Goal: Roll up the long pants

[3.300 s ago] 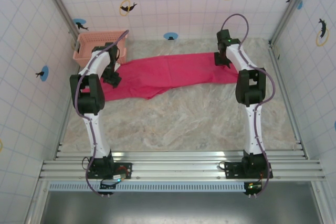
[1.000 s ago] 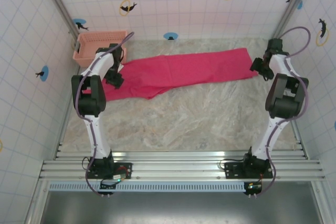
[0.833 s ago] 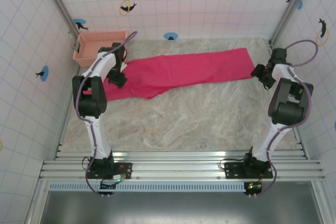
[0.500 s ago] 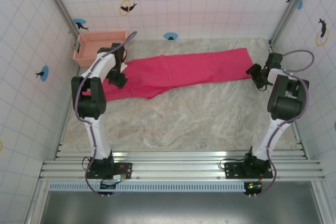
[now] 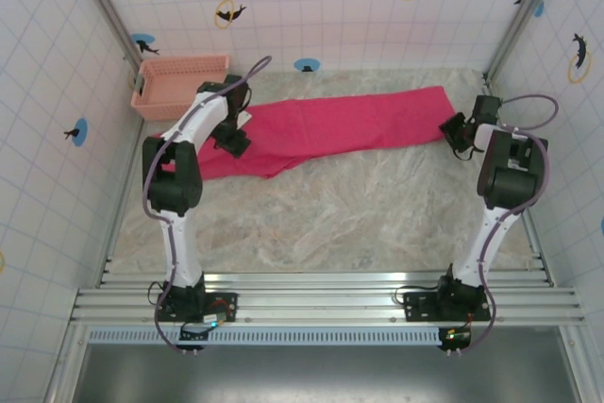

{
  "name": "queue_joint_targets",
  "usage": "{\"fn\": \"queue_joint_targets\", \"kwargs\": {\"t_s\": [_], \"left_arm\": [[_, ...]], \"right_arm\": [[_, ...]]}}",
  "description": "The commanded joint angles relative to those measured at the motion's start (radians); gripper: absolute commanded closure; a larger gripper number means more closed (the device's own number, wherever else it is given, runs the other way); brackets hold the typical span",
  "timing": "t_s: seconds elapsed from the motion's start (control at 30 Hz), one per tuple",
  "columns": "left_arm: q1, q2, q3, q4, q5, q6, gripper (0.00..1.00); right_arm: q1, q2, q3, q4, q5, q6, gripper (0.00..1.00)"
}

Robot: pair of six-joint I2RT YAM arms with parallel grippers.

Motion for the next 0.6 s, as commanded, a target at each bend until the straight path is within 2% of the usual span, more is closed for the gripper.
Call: {"fn": "queue_joint_targets", "kwargs": {"t_s": [0.0,0.17,0.23,0.33,0.43,0.57], "left_arm": [[-0.052,0.071,0.109,-0.053,0.077,-0.048,0.03],[-0.125,0.210,0.340,-0.104,0.091,-0.077,0.03],[-0.140,0.315,0.478,-0.150,0.121,-0.083,0.03],[-0.148,0.396,0.618,-0.211,0.143,-0.092,0.03],[-0.149,0.385,0.593,-0.214,0.138,-0.080,0.03],[-0.149,0.312,0.464,-0.183,0.149,-0.069,0.03]], "right_arm": [[0.014,0.033,-0.003,0.012,0.013,0.030,0.79],[-0.011,-0.056,-0.061,0.055,0.091,0.037,1.00],[-0.030,-0.102,-0.061,0.023,0.114,0.004,1.00],[-0.064,-0.172,-0.054,-0.037,0.133,-0.040,1.00],[-0.102,-0.237,-0.012,-0.122,0.150,-0.111,1.00],[-0.144,-0.302,0.069,-0.257,0.165,-0.211,1.00]]}}
